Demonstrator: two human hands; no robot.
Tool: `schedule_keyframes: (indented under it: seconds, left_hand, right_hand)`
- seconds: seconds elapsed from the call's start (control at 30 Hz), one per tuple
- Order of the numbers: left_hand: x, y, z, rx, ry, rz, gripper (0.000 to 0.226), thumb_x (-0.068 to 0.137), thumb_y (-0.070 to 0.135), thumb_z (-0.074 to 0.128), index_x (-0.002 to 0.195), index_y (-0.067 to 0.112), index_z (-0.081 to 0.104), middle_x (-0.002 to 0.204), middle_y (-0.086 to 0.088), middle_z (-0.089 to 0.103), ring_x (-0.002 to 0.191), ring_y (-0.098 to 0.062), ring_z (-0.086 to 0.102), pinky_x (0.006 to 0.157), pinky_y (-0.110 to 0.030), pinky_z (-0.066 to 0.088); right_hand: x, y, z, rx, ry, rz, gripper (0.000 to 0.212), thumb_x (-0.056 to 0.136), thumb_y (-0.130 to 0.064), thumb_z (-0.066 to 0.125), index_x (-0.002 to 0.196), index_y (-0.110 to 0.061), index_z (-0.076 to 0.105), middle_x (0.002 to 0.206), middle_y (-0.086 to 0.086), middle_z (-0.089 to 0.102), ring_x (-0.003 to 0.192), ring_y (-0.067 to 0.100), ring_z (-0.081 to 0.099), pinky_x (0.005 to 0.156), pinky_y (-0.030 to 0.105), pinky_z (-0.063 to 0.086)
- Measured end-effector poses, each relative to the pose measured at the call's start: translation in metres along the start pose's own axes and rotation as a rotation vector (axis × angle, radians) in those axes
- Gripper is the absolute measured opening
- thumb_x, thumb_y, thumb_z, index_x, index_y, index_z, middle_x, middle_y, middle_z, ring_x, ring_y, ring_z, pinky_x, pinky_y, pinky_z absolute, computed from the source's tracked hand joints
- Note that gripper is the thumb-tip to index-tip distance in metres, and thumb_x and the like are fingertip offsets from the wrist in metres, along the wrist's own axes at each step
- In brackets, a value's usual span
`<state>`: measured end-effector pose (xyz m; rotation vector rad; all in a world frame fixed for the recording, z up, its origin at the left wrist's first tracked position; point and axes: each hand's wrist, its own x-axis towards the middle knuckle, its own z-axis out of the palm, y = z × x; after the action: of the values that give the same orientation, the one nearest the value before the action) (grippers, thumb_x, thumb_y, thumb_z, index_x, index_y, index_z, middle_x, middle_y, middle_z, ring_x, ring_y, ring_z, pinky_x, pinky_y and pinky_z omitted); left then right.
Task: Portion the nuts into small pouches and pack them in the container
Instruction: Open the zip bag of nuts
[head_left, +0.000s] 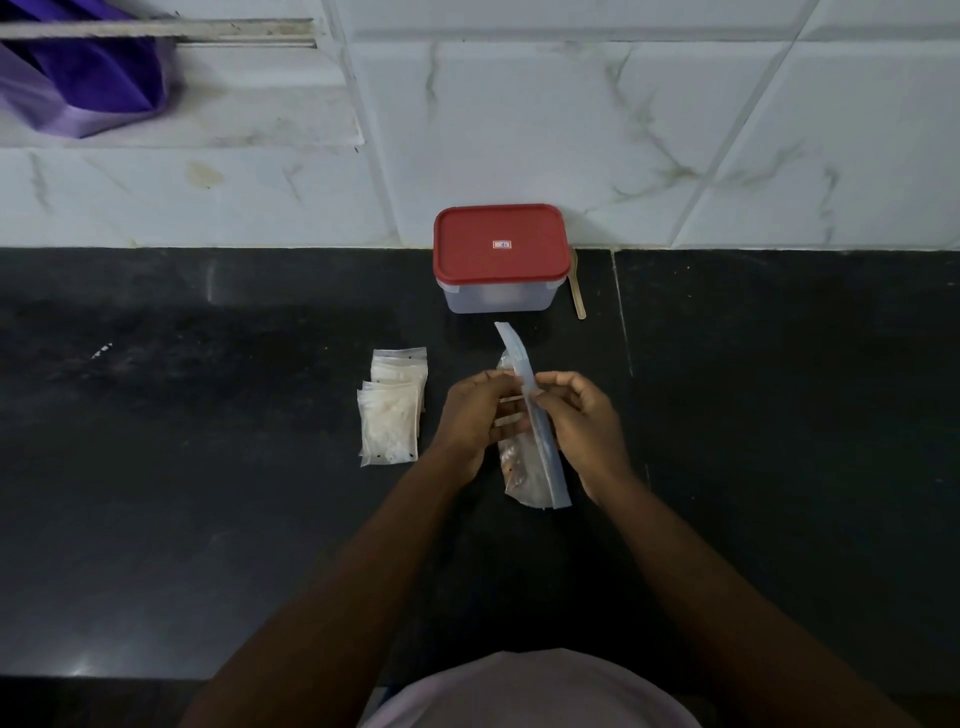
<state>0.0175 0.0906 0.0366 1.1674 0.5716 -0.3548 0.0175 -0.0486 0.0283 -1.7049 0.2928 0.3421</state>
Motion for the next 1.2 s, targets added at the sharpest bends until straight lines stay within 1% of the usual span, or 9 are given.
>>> schedule_keyframes:
  seconds: [0.13, 0.27, 0.4, 0.5, 0.67, 0.8, 0.97, 1.1, 1.2]
  left_hand:
    - [-0.005, 0.001, 0.0, -0.015, -0.009, 0.017, 0.023, 0.099, 0.009, 0.058, 0.117, 0.004, 0.07, 0.111, -0.014, 0.075, 0.093, -0.02, 0.072, 0.073, -0.027, 0.061]
    - [-0.008, 0.001, -0.002, 0.003, -0.01, 0.048, 0.023, 0.097, 0.01, 0.064, 0.118, 0.005, 0.072, 0.115, -0.015, 0.075, 0.101, -0.022, 0.072, 0.087, -0.035, 0.062]
    - [-0.011, -0.001, -0.005, 0.015, 0.04, 0.062, 0.019, 0.095, 0.008, 0.068, 0.113, 0.009, 0.072, 0.115, -0.013, 0.074, 0.1, -0.02, 0.072, 0.08, -0.031, 0.061]
    - [-0.012, -0.003, -0.008, 0.059, 0.066, 0.035, 0.025, 0.092, 0.011, 0.071, 0.117, 0.011, 0.068, 0.116, -0.01, 0.073, 0.104, -0.022, 0.072, 0.085, -0.035, 0.061]
    - [-0.019, 0.001, -0.011, 0.086, 0.026, 0.031, 0.016, 0.095, 0.012, 0.068, 0.11, 0.007, 0.071, 0.095, -0.007, 0.074, 0.083, -0.014, 0.071, 0.076, -0.029, 0.061]
    - [-0.02, 0.003, -0.01, 0.074, 0.008, 0.039, 0.018, 0.096, 0.012, 0.067, 0.112, 0.006, 0.071, 0.106, -0.01, 0.076, 0.097, -0.02, 0.074, 0.083, -0.034, 0.062]
    - [-0.02, 0.006, -0.008, 0.023, -0.017, 0.043, 0.019, 0.096, 0.01, 0.066, 0.113, 0.004, 0.072, 0.105, -0.011, 0.077, 0.094, -0.02, 0.075, 0.083, -0.034, 0.062]
    - [-0.022, 0.007, -0.006, 0.003, -0.045, 0.046, 0.02, 0.095, 0.01, 0.067, 0.113, 0.003, 0.072, 0.104, -0.012, 0.077, 0.095, -0.02, 0.073, 0.085, -0.034, 0.062]
    - [-0.021, 0.009, -0.004, -0.009, -0.058, 0.05, 0.015, 0.096, 0.011, 0.065, 0.107, 0.007, 0.075, 0.106, -0.013, 0.077, 0.094, -0.019, 0.073, 0.083, -0.032, 0.062]
  right_hand:
    - [-0.005, -0.004, -0.006, -0.053, -0.02, -0.052, 0.016, 0.095, -0.028, 0.069, 0.11, -0.03, 0.071, 0.103, -0.011, 0.074, 0.095, 0.001, 0.071, 0.081, 0.024, 0.059]
    - [-0.011, -0.008, -0.007, -0.113, -0.052, -0.107, 0.016, 0.094, -0.028, 0.071, 0.11, -0.032, 0.073, 0.099, -0.01, 0.076, 0.093, 0.0, 0.071, 0.083, 0.024, 0.059]
    - [-0.016, -0.013, -0.004, -0.075, -0.012, -0.096, 0.022, 0.098, -0.022, 0.066, 0.119, -0.025, 0.072, 0.101, -0.017, 0.071, 0.096, 0.0, 0.069, 0.088, 0.026, 0.057]
    - [-0.017, -0.014, -0.002, -0.035, -0.005, -0.06, 0.025, 0.097, -0.018, 0.065, 0.12, -0.028, 0.07, 0.106, -0.014, 0.072, 0.098, 0.002, 0.07, 0.09, 0.03, 0.059]
    - [-0.021, -0.015, -0.001, -0.093, 0.042, -0.054, 0.026, 0.097, -0.019, 0.065, 0.12, -0.03, 0.065, 0.105, -0.009, 0.073, 0.099, 0.005, 0.069, 0.092, 0.039, 0.058]
    - [-0.027, -0.016, -0.001, -0.146, 0.033, -0.103, 0.026, 0.095, -0.027, 0.069, 0.121, -0.031, 0.068, 0.107, -0.01, 0.071, 0.1, 0.004, 0.069, 0.091, 0.034, 0.058]
    - [-0.03, -0.021, -0.003, -0.234, 0.048, -0.192, 0.032, 0.09, -0.028, 0.076, 0.122, -0.027, 0.07, 0.102, -0.008, 0.072, 0.093, 0.003, 0.07, 0.081, 0.023, 0.058]
    - [-0.031, -0.023, -0.003, -0.225, 0.066, -0.187, 0.023, 0.092, -0.025, 0.073, 0.115, -0.021, 0.074, 0.096, -0.008, 0.076, 0.087, 0.003, 0.072, 0.079, 0.026, 0.061]
    - [-0.032, -0.025, -0.002, -0.206, 0.079, -0.178, 0.016, 0.093, -0.025, 0.072, 0.109, -0.022, 0.075, 0.093, -0.008, 0.075, 0.085, 0.002, 0.072, 0.076, 0.023, 0.059]
